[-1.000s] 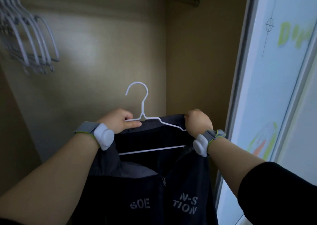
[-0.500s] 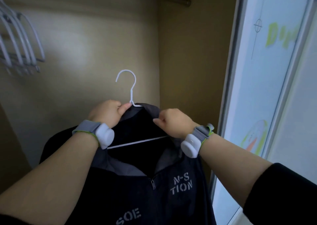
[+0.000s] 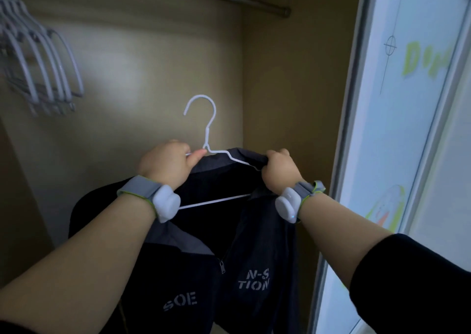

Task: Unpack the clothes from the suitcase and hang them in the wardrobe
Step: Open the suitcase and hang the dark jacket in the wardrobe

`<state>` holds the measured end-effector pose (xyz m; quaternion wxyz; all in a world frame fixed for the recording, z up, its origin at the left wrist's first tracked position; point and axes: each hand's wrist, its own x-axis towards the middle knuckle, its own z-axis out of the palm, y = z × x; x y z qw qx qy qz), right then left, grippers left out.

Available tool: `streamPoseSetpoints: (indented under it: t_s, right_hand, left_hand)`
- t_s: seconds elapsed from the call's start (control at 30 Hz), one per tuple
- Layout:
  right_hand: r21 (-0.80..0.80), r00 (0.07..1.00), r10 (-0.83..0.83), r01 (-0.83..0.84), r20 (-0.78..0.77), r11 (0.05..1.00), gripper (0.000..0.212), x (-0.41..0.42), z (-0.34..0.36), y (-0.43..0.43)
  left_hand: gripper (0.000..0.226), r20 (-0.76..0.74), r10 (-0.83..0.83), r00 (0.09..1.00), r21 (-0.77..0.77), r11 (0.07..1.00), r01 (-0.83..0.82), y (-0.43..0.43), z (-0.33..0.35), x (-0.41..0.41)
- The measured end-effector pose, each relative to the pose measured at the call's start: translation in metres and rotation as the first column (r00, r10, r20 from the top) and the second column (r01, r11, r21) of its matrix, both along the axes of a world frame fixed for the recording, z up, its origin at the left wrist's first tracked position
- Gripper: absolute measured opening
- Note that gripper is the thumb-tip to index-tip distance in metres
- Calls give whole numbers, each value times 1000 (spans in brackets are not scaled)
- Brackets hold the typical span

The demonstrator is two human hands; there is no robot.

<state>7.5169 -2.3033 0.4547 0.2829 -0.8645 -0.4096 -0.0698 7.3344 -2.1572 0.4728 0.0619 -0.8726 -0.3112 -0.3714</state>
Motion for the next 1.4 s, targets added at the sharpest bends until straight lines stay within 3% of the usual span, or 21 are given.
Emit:
streamPoseSetpoints:
  t_s: [0.17,0.23,0.33,0.37,0.47,0.57,0.67,0.73,0.8,0.93,1.0,1.13,1.27,1.33,1.4]
  right_hand:
    - [226,981,178,-192,79,955,21,-52,8,11]
    - [175,970,238,-242,41,954,23,-55,2,11]
    - [-56,974,215,-220,-76,974,44,-32,-2,1]
    - [-74,983,173,-177,-55,981,56,-25,0,-3]
    - [79,982,75,-89,171,993,72,-21,14,-8]
    - [18,935,262,-274,239,961,79,-26,32,0]
    - [-9,886,421,-428,196,904,48,-28,38,11]
    - [54,889,414,-432,196,900,24,-28,37,15]
    - [95,912,358,-381,200,920,23,-27,32,20]
    - [183,963,220,-247,157,952,21,-21,22,29]
    - [218,966,230,-252,122,943,17,-18,24,30]
    - [111,934,300,-325,195,939,18,-19,30,32]
    - [46,922,277,-299,270,953,22,-9,31,36]
    - [50,924,258,-282,283,958,23,-4,35,38]
    - [96,934,229,-263,273,960,23,-1,42,39]
  left_hand:
    - [50,-71,64,995,61,996,-60,-4,-1,5]
    - [52,-4,78,997,15,997,-77,-2,3,1]
    - [55,95,67,993,-83,995,-60,6,7,-9]
    - [56,106,43,993,-104,994,-32,9,5,-12]
    - [58,119,-56,991,-107,992,69,8,3,-10]
    - [52,131,-114,985,-51,991,122,-4,9,1]
    - [51,118,-163,980,-37,985,169,-13,14,12]
    - [48,120,-193,974,-71,977,202,-13,12,14]
    - [36,148,-167,975,-104,978,183,-11,8,11]
    - [56,-51,185,981,-194,962,-191,-6,-13,2]
    - [49,-118,216,969,-332,911,-244,0,-25,-2]
    - [20,91,164,982,-427,898,-110,5,-28,-4]
    - [12,370,-5,929,-208,974,88,-19,-19,7]
    - [13,356,-96,930,-140,978,154,-24,-21,15]
    - [16,257,-118,959,-194,966,171,-17,-27,22]
